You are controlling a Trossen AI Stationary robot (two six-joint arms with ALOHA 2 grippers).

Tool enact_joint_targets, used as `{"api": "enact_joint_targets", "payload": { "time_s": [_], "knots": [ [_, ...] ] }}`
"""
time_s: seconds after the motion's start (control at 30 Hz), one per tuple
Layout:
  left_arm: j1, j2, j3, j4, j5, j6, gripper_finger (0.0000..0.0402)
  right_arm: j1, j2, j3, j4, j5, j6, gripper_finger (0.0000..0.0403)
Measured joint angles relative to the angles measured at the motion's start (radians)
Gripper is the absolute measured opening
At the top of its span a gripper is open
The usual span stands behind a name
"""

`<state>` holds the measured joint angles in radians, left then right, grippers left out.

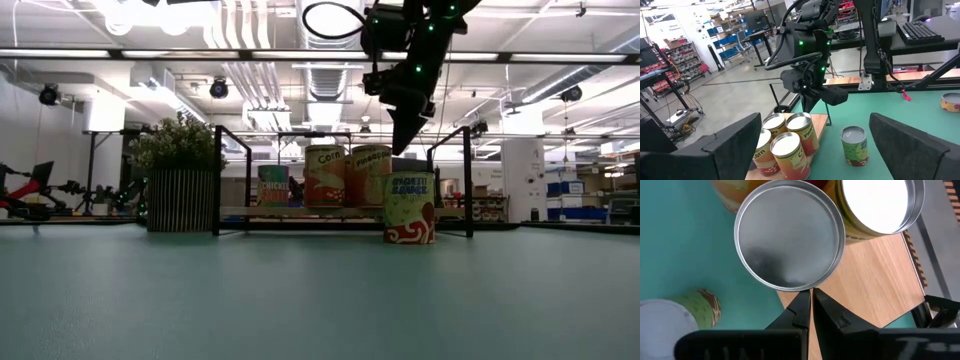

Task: Pick and place cans onto a shelf
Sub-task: Put the canned pineapple on the shelf, then adjust the canned green beans on the shelf

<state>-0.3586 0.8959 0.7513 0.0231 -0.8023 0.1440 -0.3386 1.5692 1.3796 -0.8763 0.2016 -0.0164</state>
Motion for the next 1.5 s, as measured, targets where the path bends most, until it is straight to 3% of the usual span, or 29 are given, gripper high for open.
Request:
{"api": "enact_joint_targets", "payload": {
  "time_s": [1.2, 1.5],
  "knots": [
    [0.0, 0.0, 0.0, 0.0, 0.0, 0.0, 0.0352, 0.0, -0.002, 0.0, 0.047, 0.001, 0.013, 0.0009],
    [0.0, 0.0, 0.0, 0.0, 0.0, 0.0, 0.0352, -0.044, -0.012, 0.009, 0.061, 0.118, -0.061, 0.0009]
  ]
}}
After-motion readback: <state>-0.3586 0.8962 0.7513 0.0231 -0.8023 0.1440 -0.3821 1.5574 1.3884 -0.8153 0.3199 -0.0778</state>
